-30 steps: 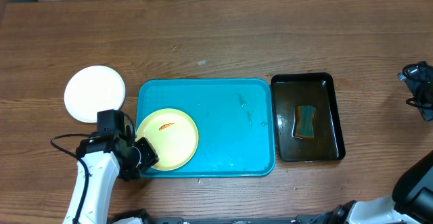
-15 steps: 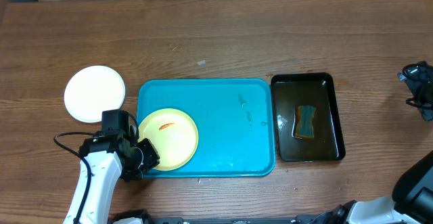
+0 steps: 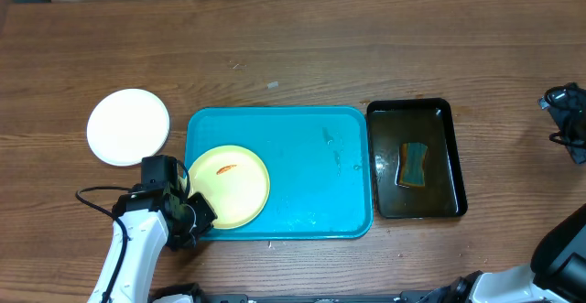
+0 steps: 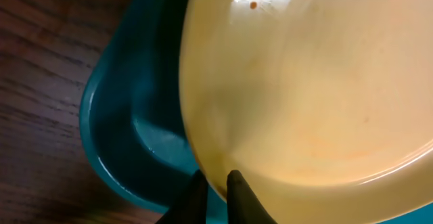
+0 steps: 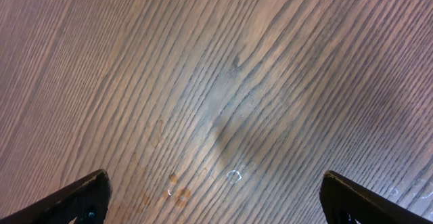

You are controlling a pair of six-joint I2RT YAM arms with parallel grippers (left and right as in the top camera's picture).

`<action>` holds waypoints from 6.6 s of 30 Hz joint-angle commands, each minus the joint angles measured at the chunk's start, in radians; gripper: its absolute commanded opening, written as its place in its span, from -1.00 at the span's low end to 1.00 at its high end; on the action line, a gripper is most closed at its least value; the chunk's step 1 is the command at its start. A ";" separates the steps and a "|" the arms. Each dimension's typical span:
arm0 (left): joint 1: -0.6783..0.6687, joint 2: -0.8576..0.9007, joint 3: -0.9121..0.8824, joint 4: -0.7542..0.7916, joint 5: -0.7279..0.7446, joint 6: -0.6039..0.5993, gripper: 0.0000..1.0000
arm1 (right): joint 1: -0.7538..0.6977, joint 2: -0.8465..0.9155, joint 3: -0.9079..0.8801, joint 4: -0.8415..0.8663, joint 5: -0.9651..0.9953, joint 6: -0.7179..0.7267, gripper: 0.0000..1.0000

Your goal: Clean dirty plates on tray and stack at the side

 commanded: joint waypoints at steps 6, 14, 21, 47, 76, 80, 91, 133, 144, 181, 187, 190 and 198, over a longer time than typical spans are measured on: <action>-0.008 0.005 -0.005 0.023 -0.011 -0.011 -0.92 | -0.001 -0.003 0.012 0.007 -0.002 0.002 1.00; -0.009 0.005 0.091 0.032 -0.012 0.025 -0.92 | -0.001 -0.003 0.012 0.007 -0.002 0.002 1.00; -0.103 0.042 0.245 0.012 -0.025 0.087 -0.92 | -0.001 -0.003 0.012 0.007 -0.002 0.002 1.00; -0.313 0.454 0.581 -0.428 -0.163 -0.053 -0.04 | -0.001 -0.003 0.012 0.007 -0.002 0.002 1.00; -0.296 0.454 0.359 0.053 0.010 -0.074 -0.92 | -0.001 -0.003 0.012 0.007 -0.002 0.002 1.00; -0.362 0.454 0.359 0.180 0.019 -0.028 -0.92 | -0.001 -0.003 0.012 0.007 -0.002 0.002 1.00; -0.492 0.454 0.359 0.331 -0.023 -0.026 -0.69 | -0.001 -0.003 0.012 0.007 -0.002 0.002 1.00; -0.484 0.456 0.389 0.332 -0.236 0.000 -0.68 | -0.001 -0.003 0.012 0.007 -0.002 0.002 1.00; -0.484 0.456 0.389 0.331 -0.232 0.000 -0.76 | -0.001 -0.003 0.012 0.087 -0.002 0.002 1.00; -0.484 0.456 0.389 0.341 -0.224 0.000 -0.64 | 0.833 -0.012 -0.130 -0.362 0.109 -0.135 0.56; -0.484 0.456 0.389 0.342 -0.224 0.000 -0.63 | 0.844 -0.012 -0.272 -0.251 0.115 -0.096 0.19; -0.484 0.456 0.389 0.342 -0.224 0.000 -0.62 | 0.845 -0.012 -0.298 -0.225 0.111 -0.096 -0.92; -0.484 0.456 0.389 0.344 -0.225 0.000 -0.46 | 0.826 -0.012 -0.256 -0.224 0.117 -0.097 0.69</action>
